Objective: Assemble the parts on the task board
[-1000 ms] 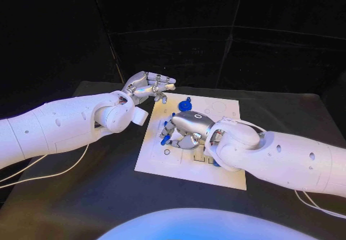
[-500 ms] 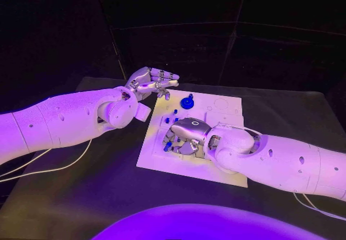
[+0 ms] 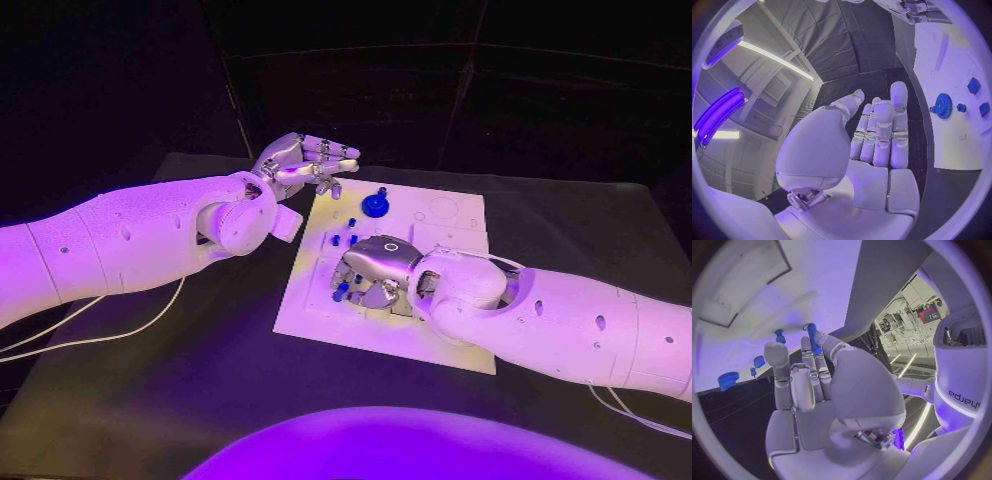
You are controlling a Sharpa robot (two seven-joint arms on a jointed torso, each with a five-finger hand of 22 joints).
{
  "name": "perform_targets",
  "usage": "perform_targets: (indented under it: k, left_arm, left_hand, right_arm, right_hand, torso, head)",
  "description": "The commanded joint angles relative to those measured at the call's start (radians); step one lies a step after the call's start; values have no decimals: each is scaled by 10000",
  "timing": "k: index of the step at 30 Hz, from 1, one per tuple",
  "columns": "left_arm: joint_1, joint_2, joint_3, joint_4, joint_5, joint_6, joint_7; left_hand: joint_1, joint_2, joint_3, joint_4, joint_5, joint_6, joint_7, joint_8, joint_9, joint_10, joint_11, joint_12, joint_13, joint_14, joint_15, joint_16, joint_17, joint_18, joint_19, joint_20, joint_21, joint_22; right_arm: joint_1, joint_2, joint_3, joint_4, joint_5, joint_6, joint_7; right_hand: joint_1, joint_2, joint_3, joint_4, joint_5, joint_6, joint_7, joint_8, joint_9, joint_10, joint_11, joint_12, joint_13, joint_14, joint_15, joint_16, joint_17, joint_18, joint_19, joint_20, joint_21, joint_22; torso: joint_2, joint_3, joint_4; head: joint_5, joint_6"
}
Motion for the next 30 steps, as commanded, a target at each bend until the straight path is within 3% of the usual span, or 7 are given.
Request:
perform_targets:
  k: [1,10,21,24,27,30]
  left_arm:
    - [13,6,9,7,38,108,75]
    - [13,-3,9,22,38,110,70]
    - [13,-18,9,48,38,111,64]
    - [13,-20,9,51,38,111,64]
    - [14,-22,9,51,38,111,63]
    - [14,-22,9,51,38,111,60]
  left_hand:
    - [-1,106,-64,20,-26,-27,12,-16,-16,-68,18,67,11,-43,-1,-35,-16,127,-20,68,-48,-10]
    - [-1,106,-64,20,-26,-27,12,-16,-16,-68,18,67,11,-43,-1,-35,-16,127,-20,68,-48,-10]
    - [-1,106,-64,20,-26,-27,12,-16,-16,-68,18,67,11,-43,-1,-35,-16,127,-20,68,-48,-10]
    - [-1,106,-64,20,-26,-27,12,-16,-16,-68,18,67,11,-43,-1,-35,-16,127,-20,68,-48,-10]
    - [-1,106,-64,20,-26,-27,12,-16,-16,-68,18,67,11,-43,-1,-35,-16,127,-20,68,-48,-10]
    - [-1,106,-64,20,-26,-27,12,-16,-16,-68,18,67,11,-43,-1,-35,-16,127,-20,68,-48,-10]
  right_arm:
    - [-11,3,-7,-6,-401,-174,-410]
    - [-21,49,-7,-20,-467,-96,-478]
    - [-30,236,-9,-55,-554,666,-550]
    - [-33,282,-14,-71,-612,711,-598]
    - [-35,314,-38,-79,-640,592,-596]
    - [-36,328,-58,-79,-647,397,-571]
  right_hand:
    - [53,-17,86,1,56,39,13,-12,3,48,56,-43,11,549,-29,30,144,-74,-35,17,4,9]
    - [53,-17,86,1,56,39,13,-12,3,48,56,-43,11,549,-29,30,144,-74,-35,17,4,9]
    - [-92,-102,58,16,-16,28,20,-48,-6,41,67,-98,17,543,-14,22,121,-62,-85,35,-20,-47]
    - [-215,-172,27,49,-38,-50,42,-108,-24,-33,93,-177,3,532,8,1,82,-54,-127,53,-48,-98]
    - [-519,-399,-70,165,60,-462,194,-234,-73,-597,275,-528,-117,504,153,-49,-7,-40,-245,151,-156,-276]
    - [-671,-568,-162,213,81,-834,241,-241,-83,-1057,392,-744,-154,477,255,-93,-81,-5,-360,248,-275,-468]
  torso:
    - [3,0,3]
    - [6,-5,5]
    - [1,-11,4]
    - [-1,-10,6]
    - [-3,-9,7]
    - [-3,-8,5]
  head:
    - [2,-3]
    - [12,-16]
    - [22,-58]
    - [24,-63]
    - [24,-63]
    - [25,-59]
